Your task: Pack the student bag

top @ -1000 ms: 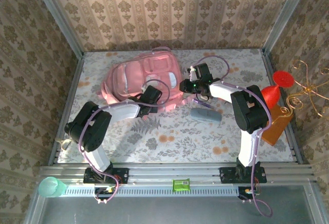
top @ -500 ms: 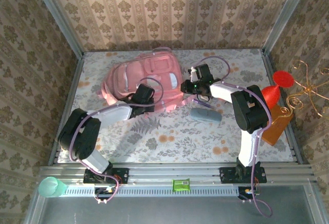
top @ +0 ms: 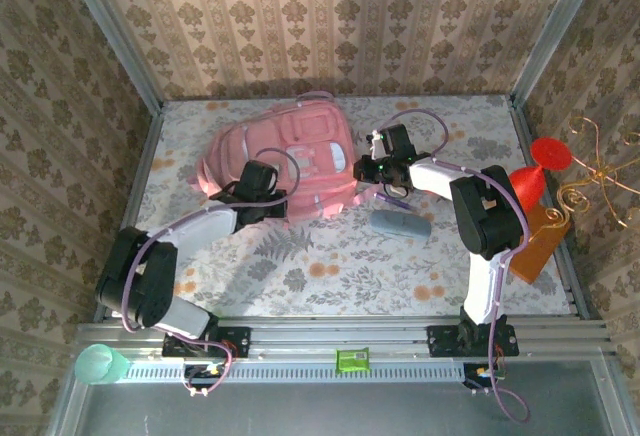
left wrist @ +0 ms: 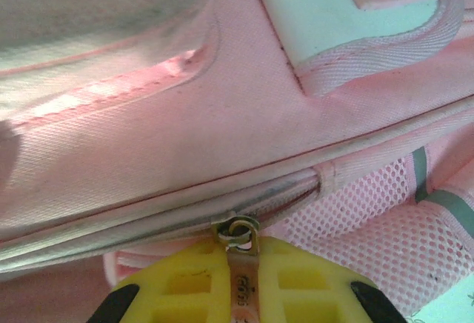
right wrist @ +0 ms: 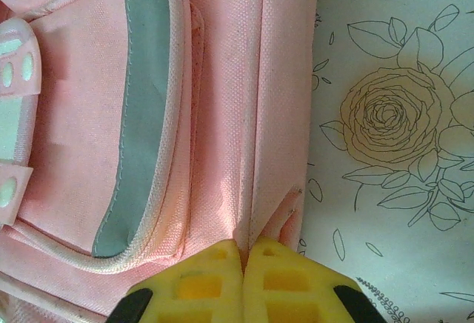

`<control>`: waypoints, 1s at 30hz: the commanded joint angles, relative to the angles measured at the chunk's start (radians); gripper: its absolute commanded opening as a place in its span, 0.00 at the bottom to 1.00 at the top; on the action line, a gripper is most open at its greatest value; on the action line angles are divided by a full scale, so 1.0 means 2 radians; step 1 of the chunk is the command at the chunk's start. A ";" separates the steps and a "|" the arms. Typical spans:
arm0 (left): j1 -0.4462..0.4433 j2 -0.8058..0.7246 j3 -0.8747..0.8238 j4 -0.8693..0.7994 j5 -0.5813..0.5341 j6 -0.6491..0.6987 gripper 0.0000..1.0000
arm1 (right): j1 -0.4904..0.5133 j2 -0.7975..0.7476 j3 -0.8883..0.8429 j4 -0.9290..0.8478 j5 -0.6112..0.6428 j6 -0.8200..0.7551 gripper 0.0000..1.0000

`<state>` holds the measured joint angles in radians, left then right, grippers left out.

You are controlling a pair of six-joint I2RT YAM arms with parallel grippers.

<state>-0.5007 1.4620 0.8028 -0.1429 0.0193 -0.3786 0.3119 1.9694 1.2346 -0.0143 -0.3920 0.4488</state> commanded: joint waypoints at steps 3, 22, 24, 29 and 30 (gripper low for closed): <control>0.050 -0.030 -0.025 -0.046 -0.033 0.023 0.00 | -0.032 -0.014 -0.001 -0.054 0.072 -0.019 0.00; 0.026 -0.012 -0.016 -0.010 0.026 0.015 0.00 | -0.023 -0.019 0.025 -0.062 0.027 -0.040 0.11; 0.025 -0.009 -0.016 -0.019 0.002 0.018 0.00 | -0.024 -0.020 0.025 -0.063 0.027 -0.041 0.13; 0.025 -0.018 -0.030 -0.012 -0.022 0.025 0.00 | -0.024 -0.037 0.034 -0.082 0.038 -0.056 0.31; 0.025 -0.022 -0.033 -0.004 -0.011 0.022 0.00 | -0.024 -0.044 0.035 -0.086 0.043 -0.057 0.36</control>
<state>-0.4522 1.4296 0.7525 -0.1677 0.0326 -0.3389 0.2695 1.9434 1.2747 -0.1322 -0.3431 0.3611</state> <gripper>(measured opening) 0.045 0.344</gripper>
